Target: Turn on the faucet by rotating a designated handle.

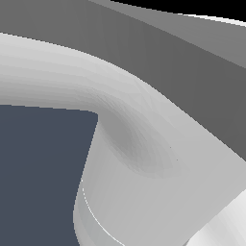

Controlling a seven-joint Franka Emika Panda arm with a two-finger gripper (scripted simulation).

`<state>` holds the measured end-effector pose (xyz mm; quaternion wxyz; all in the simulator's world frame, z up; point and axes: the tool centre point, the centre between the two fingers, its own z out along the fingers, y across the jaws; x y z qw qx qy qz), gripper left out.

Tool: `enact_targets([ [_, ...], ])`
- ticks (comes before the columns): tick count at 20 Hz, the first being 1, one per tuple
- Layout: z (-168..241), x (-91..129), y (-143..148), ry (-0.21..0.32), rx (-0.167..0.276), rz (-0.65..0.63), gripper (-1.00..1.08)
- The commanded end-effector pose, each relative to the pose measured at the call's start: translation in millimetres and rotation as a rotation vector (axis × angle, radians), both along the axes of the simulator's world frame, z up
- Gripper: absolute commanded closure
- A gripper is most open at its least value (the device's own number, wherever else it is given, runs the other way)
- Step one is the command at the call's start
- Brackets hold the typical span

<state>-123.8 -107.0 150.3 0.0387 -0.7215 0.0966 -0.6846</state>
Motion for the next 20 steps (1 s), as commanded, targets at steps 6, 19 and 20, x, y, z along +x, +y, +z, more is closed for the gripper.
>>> enact_targets([
  [6, 31.2, 0.4, -12.9, -0.009, -0.032, -0.005, 1.08],
  [19, 82.3, 0.6, -31.4, -0.025, -0.085, -0.012, 1.08],
  [20, 86.0, 0.6, -32.6, -0.026, -0.089, -0.012, 1.08],
])
